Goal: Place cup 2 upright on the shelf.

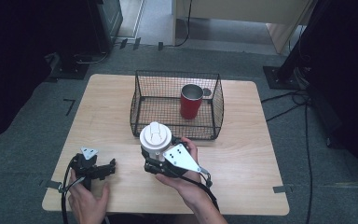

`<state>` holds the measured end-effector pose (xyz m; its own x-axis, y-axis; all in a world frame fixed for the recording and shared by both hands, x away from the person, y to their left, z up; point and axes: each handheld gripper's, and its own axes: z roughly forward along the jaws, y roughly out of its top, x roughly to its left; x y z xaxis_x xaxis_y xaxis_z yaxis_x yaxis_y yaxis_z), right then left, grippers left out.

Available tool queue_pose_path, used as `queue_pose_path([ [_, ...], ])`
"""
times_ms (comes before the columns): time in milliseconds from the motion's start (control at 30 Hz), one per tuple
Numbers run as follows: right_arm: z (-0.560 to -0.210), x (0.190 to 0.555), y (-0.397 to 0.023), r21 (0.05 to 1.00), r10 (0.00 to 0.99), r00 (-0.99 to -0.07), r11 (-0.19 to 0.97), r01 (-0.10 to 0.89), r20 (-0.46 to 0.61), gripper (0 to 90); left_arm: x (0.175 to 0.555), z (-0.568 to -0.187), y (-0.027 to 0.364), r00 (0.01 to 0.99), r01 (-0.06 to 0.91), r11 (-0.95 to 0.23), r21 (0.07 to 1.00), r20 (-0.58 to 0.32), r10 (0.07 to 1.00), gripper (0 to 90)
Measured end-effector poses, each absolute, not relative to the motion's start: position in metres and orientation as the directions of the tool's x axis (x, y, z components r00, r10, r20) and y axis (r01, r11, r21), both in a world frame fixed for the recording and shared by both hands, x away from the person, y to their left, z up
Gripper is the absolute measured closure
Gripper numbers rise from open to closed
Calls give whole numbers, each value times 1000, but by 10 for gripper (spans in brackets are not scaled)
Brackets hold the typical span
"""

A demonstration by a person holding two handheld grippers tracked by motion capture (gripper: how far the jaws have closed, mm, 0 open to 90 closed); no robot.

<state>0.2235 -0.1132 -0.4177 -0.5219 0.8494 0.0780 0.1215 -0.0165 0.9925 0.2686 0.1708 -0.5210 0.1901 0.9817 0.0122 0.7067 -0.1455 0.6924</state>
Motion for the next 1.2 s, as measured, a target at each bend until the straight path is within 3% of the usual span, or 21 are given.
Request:
queue_pose_path([
  [1200, -353, 289, -115, 995, 888, -450, -93, 23, 93, 156, 269, -521, 171, 190, 708, -146, 691, 12, 982, 0],
])
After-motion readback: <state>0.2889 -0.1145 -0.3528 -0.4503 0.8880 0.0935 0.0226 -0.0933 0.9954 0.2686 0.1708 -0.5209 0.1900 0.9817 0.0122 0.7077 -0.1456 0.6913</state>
